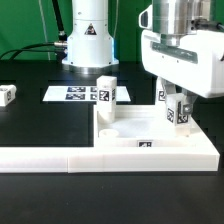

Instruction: Assemble square table

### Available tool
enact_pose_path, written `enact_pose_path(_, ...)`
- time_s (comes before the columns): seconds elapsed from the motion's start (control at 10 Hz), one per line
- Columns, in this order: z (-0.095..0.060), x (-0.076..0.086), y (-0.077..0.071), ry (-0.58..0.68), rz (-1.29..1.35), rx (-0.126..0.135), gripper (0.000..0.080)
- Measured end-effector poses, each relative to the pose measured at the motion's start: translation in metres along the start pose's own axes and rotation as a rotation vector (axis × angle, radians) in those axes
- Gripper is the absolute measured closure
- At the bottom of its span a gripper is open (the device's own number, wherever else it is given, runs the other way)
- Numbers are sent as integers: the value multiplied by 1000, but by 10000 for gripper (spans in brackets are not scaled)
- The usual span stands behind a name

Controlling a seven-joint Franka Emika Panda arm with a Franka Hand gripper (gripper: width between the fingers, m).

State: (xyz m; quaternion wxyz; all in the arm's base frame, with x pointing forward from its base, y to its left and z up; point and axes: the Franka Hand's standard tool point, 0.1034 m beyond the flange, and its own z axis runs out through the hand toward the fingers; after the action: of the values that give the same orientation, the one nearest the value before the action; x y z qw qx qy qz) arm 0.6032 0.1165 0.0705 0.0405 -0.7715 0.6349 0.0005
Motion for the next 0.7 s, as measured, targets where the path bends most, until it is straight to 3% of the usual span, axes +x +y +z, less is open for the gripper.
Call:
enact_pose_path(0.1, 0, -3, 0, -4, 60, 0, 421)
enact_pose_path(0.2, 0, -3, 0, -4, 19, 0, 272)
enact_pose_path(0.3, 0, -4, 0, -5, -25, 0, 272)
enact_pose_path(0.4, 1, -5, 0, -5, -93, -1, 177)
enact_pose_path(0.7, 1, -7, 0, -6, -402, 1, 152)
